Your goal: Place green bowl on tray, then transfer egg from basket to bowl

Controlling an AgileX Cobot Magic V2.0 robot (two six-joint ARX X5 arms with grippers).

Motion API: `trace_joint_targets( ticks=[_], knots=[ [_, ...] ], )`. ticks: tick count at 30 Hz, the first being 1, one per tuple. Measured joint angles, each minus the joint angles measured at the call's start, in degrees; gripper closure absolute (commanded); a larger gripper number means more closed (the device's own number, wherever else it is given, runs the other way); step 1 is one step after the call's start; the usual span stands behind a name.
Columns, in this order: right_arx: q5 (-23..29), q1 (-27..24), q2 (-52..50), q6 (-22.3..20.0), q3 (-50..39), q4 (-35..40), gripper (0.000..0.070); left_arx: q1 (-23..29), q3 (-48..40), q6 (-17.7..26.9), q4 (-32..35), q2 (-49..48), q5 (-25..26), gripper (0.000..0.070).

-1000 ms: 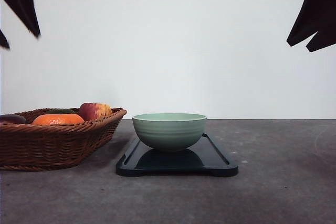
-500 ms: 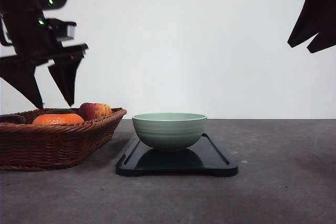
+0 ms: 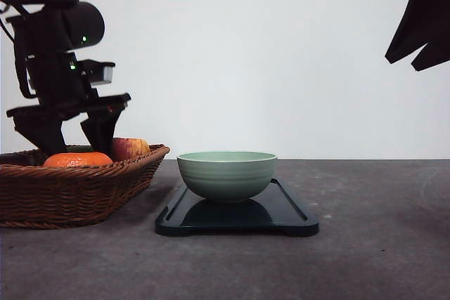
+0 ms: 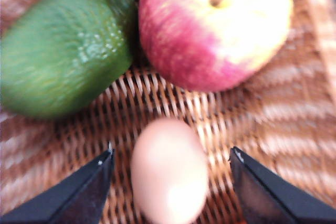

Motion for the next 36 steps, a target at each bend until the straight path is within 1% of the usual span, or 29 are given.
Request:
trace_joint_targets(
  ticks=[6, 12, 16, 18, 19, 20, 21, 29, 36],
  knots=[
    [0.39, 0.02, 0.0, 0.11, 0.0, 0.0, 0.0448, 0.0, 0.0, 0.02, 0.55, 2.27, 0.0, 0.0256],
    [1.43, 0.0, 0.0, 0.2, 0.0, 0.0, 0.0448, 0.0, 0.0, 0.02, 1.06, 2.51, 0.0, 0.0258],
    [1.43, 0.0, 0.0, 0.2, 0.0, 0.32, 0.0448, 0.0, 0.0, 0.02, 1.04, 2.53, 0.0, 0.0278],
    [1.43, 0.0, 0.0, 0.2, 0.0, 0.46, 0.0448, 0.0, 0.0, 0.02, 1.04, 2.56, -0.01, 0.0324],
    [1.43, 0.0, 0.0, 0.2, 0.0, 0.46, 0.0448, 0.0, 0.0, 0.02, 1.04, 2.56, -0.12, 0.0382],
    [1.43, 0.0, 0.0, 0.2, 0.0, 0.46, 0.0448, 0.0, 0.0, 0.02, 1.03, 2.56, -0.27, 0.0426],
    [1.43, 0.0, 0.0, 0.2, 0.0, 0.46, 0.0448, 0.0, 0.0, 0.02, 1.01, 2.56, -0.45, 0.0456],
    [1.43, 0.0, 0.0, 1.36, 0.0, 0.46, 0.0448, 0.0, 0.0, -0.21, 0.54, 2.58, -0.7, 0.0461],
    [1.41, 0.0, 0.0, 1.49, 0.0, 0.46, 0.0448, 0.07, 0.11, -0.59, -0.99, 2.21, -0.7, 0.0461]
  ],
)
